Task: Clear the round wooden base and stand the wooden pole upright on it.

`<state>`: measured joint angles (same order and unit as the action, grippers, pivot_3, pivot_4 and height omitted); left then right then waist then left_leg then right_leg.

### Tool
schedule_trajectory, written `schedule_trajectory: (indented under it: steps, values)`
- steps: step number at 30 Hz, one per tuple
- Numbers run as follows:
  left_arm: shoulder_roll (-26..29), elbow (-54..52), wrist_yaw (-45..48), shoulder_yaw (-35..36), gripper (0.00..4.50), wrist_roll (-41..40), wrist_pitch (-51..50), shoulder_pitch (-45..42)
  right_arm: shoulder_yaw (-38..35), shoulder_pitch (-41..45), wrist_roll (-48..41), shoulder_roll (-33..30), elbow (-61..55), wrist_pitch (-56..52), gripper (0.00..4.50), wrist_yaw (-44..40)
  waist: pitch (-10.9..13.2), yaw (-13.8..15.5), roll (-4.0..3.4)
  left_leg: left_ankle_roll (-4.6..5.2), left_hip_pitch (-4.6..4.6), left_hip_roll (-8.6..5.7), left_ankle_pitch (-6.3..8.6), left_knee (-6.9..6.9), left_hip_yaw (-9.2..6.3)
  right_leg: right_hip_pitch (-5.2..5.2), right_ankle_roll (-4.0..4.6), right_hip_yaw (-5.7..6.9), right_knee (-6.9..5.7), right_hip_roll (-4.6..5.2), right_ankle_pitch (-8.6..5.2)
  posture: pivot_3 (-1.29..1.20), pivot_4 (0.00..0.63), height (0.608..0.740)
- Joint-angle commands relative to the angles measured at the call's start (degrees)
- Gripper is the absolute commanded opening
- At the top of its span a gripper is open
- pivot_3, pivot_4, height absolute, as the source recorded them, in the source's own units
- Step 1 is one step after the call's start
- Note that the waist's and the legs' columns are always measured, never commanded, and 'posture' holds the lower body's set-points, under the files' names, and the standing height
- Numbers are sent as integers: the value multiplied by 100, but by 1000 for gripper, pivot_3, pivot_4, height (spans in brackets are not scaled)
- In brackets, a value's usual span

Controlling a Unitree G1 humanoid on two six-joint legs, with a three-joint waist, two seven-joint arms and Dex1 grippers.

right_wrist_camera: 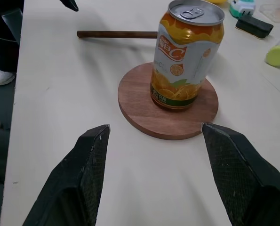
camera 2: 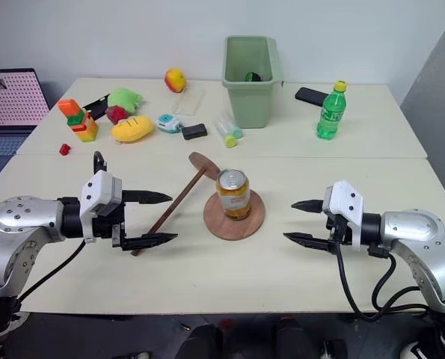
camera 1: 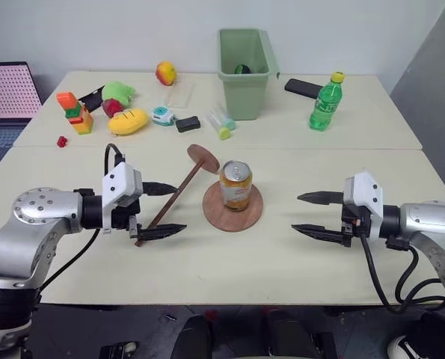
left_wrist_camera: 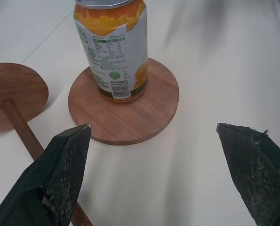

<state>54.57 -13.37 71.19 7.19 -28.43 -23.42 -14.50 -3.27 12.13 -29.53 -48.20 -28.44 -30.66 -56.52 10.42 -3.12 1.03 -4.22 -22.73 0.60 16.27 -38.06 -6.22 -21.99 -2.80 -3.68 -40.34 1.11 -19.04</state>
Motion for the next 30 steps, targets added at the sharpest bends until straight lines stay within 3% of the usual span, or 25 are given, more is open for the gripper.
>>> schedule_trajectory:
  steps: [1,27,30]
  values:
    - [27,9,9,266,4500,-187,14,-161,-92,59,-52,41,-120,46,3241,96,0,-1,0,0,0,0,0,0,0,0,0,0,0,0,0,0,150,740]
    - [-37,-487,-284,407,4500,-372,-19,234,361,436,181,666,124,80,3241,622,0,-9,0,0,0,0,0,0,-1,0,0,0,-3,0,0,0,150,740]
    - [-26,-427,-257,387,4500,-363,8,173,335,457,19,609,119,-68,3739,528,0,-9,0,0,1,1,0,0,-1,0,0,0,-3,0,0,0,150,740]
